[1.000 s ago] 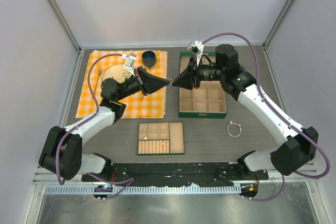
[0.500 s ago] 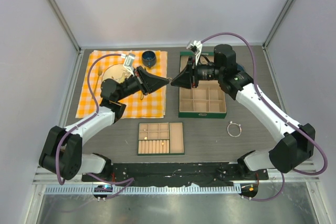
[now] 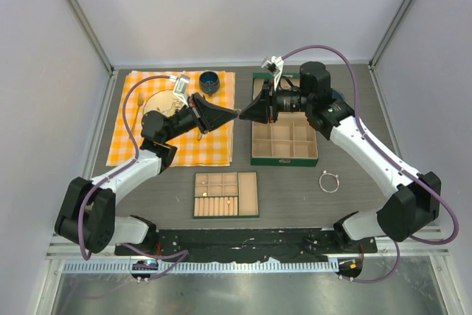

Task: Organize the mixed jewelry

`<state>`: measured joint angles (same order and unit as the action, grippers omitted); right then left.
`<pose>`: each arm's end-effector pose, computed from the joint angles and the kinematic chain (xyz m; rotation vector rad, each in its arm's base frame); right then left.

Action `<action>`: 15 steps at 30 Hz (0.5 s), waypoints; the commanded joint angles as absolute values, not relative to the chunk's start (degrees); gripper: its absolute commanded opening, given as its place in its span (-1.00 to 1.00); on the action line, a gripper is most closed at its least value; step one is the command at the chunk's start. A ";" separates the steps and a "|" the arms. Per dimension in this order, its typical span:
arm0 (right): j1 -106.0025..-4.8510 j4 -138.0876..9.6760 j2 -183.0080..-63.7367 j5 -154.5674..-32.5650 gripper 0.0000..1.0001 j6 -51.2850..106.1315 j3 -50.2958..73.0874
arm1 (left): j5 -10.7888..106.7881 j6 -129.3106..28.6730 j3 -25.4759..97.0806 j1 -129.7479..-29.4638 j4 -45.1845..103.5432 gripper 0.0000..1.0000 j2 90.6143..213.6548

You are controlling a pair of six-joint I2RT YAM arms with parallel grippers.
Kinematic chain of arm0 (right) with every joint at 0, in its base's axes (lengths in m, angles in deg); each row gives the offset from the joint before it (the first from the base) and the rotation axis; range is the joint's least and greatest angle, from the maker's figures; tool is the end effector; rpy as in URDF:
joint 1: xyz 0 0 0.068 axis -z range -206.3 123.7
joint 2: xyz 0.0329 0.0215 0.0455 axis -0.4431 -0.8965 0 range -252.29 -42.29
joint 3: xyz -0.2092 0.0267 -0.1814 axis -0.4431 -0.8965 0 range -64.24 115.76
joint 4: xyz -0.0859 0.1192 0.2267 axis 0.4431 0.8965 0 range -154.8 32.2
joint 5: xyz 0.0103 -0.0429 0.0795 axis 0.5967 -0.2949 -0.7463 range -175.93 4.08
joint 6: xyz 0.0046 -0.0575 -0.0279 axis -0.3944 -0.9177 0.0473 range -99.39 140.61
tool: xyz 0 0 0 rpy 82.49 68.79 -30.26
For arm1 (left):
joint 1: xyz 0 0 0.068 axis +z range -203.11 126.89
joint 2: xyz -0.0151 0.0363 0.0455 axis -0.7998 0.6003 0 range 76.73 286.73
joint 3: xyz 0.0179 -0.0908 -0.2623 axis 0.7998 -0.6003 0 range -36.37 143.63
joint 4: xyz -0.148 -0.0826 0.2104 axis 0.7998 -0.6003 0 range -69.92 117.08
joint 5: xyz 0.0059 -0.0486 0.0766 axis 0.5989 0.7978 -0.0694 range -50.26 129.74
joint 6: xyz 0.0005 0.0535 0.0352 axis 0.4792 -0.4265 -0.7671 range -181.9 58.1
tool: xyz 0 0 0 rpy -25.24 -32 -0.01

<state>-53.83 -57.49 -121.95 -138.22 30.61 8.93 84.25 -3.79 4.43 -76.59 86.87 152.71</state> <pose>0.2765 0.1884 0.3846 -0.9465 1.6514 1.2738 0.2581 -0.1500 0.3230 0.3834 1.4108 -1.6369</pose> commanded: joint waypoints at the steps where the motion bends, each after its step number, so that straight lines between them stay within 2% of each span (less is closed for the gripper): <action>1: -53.63 -60.58 -122.18 -139.63 -0.59 31.68 10.03 | 83.42 -4.51 4.41 -76.48 90.36 -1.00 151.79; 15: -53.63 -61.28 -122.53 -140.24 -0.70 32.47 10.56 | 83.51 -5.03 4.15 -76.49 90.44 -1.00 152.14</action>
